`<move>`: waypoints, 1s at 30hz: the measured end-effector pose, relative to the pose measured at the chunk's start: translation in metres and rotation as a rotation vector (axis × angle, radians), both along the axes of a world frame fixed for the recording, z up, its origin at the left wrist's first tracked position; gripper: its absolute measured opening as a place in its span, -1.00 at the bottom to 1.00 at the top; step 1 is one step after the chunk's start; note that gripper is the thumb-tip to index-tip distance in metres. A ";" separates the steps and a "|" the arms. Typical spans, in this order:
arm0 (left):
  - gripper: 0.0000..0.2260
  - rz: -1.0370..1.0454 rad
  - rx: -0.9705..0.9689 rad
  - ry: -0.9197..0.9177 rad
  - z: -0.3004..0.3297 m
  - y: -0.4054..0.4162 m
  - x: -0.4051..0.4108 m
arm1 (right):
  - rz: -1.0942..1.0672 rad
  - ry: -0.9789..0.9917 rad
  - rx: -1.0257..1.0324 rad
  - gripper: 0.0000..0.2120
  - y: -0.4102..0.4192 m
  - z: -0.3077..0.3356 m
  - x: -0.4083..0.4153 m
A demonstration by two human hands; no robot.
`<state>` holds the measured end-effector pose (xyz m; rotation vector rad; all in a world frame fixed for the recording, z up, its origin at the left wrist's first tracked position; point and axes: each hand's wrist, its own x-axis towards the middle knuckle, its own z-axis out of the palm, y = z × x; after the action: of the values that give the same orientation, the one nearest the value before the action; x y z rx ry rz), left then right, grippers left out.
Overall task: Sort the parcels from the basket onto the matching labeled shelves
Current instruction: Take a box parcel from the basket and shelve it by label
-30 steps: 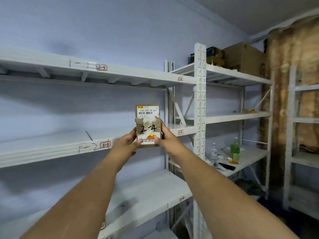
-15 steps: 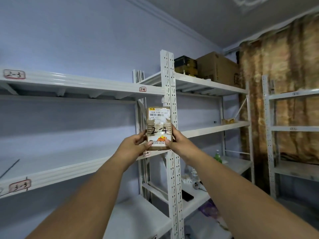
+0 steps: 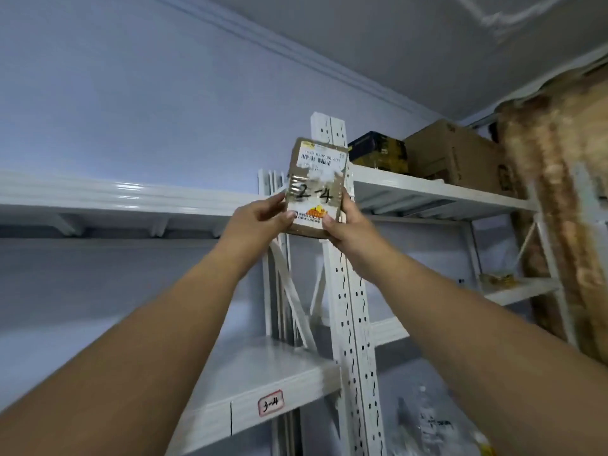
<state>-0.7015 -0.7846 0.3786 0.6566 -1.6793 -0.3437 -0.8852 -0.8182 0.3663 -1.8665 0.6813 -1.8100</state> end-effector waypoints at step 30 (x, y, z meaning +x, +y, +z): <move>-0.57 1.284 0.163 -0.363 0.144 -0.154 -0.010 | -0.707 0.937 -0.145 -0.45 -0.156 0.161 0.040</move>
<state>-0.7110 -0.9386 0.5222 1.8181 -1.2297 0.5960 -0.8456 -0.9745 0.5272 -2.8109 1.7369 -1.2095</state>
